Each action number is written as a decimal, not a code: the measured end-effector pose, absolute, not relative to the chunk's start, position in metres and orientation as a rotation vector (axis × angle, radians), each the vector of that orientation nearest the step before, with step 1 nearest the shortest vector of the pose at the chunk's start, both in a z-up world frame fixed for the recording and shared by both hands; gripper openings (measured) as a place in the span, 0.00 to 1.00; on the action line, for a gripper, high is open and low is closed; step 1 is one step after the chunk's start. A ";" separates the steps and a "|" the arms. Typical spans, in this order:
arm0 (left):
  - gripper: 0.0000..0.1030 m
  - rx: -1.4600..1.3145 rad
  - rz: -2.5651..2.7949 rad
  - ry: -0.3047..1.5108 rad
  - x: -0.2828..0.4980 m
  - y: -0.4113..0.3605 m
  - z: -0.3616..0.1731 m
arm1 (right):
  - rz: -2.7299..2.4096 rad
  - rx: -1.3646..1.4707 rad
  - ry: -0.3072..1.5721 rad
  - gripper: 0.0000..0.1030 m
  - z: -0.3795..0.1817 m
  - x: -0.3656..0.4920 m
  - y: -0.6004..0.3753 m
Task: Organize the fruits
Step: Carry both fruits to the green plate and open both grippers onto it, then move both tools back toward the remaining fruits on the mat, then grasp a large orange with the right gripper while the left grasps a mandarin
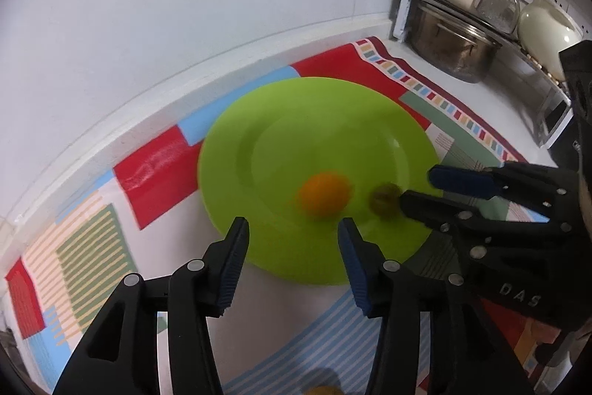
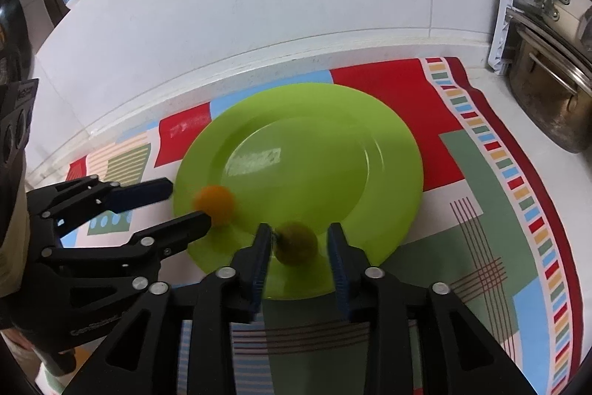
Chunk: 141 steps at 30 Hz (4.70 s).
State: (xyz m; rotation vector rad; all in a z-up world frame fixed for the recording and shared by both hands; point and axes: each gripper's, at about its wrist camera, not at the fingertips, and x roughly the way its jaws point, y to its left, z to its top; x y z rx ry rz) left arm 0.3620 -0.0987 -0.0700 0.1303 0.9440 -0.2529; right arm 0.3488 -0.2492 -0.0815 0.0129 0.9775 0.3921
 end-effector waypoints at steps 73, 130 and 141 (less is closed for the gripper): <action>0.65 0.186 -0.257 0.828 0.150 -0.072 -0.095 | 0.369 -0.119 0.995 0.62 -0.081 0.153 -0.238; 0.40 0.069 -0.242 0.798 0.152 -0.090 -0.061 | 0.461 -0.030 0.903 0.41 -0.059 0.159 -0.250; 0.40 0.079 -0.246 0.704 0.161 -0.100 -0.026 | 0.471 0.011 0.801 0.41 -0.027 0.172 -0.259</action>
